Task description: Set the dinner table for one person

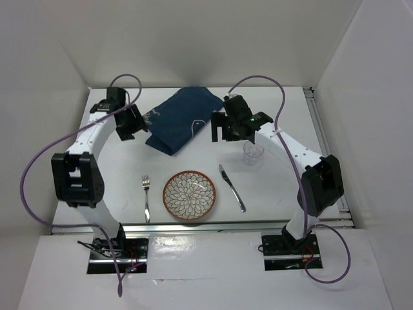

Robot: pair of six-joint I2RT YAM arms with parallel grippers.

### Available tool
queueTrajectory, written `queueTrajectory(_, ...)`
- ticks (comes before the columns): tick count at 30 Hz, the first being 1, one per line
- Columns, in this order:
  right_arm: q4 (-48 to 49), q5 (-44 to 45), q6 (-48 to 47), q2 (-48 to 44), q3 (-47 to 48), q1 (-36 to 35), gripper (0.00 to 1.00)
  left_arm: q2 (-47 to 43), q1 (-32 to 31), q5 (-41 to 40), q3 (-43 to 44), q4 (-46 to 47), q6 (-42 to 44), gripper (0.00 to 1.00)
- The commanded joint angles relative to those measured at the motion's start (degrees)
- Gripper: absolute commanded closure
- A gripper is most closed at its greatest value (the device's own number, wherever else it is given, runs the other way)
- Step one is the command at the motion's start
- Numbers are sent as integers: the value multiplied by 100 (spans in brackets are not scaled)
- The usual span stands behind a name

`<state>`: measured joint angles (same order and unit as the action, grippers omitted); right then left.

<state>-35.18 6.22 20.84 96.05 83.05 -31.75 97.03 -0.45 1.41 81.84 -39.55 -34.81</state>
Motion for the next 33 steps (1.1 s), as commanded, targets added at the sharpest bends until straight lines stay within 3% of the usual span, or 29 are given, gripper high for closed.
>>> queueTrajectory(1,529,56,-133,-420,-156,-42,0,815,203,350,970,185,-298,27)
queueTrajectory(7,757,55,-186,-666,-271,-95,0,2378,256,404,2326,-35,-597,28)
queueTrajectory(12,881,55,-186,-772,-403,-95,0,3145,379,228,3134,-52,-729,28)
queueTrajectory(27,679,73,-203,-324,-96,-148,0,4306,440,378,3883,228,-967,30)
queueTrajectory(30,679,125,-142,-377,-148,-148,0,4465,440,614,3883,412,-967,42)
queueTrajectory(31,679,125,-89,-377,-148,-148,0,4517,440,676,3944,413,-1019,59)
queueTrajectory(33,609,125,-89,-377,-148,-148,0,4517,493,746,3945,483,-1019,80)
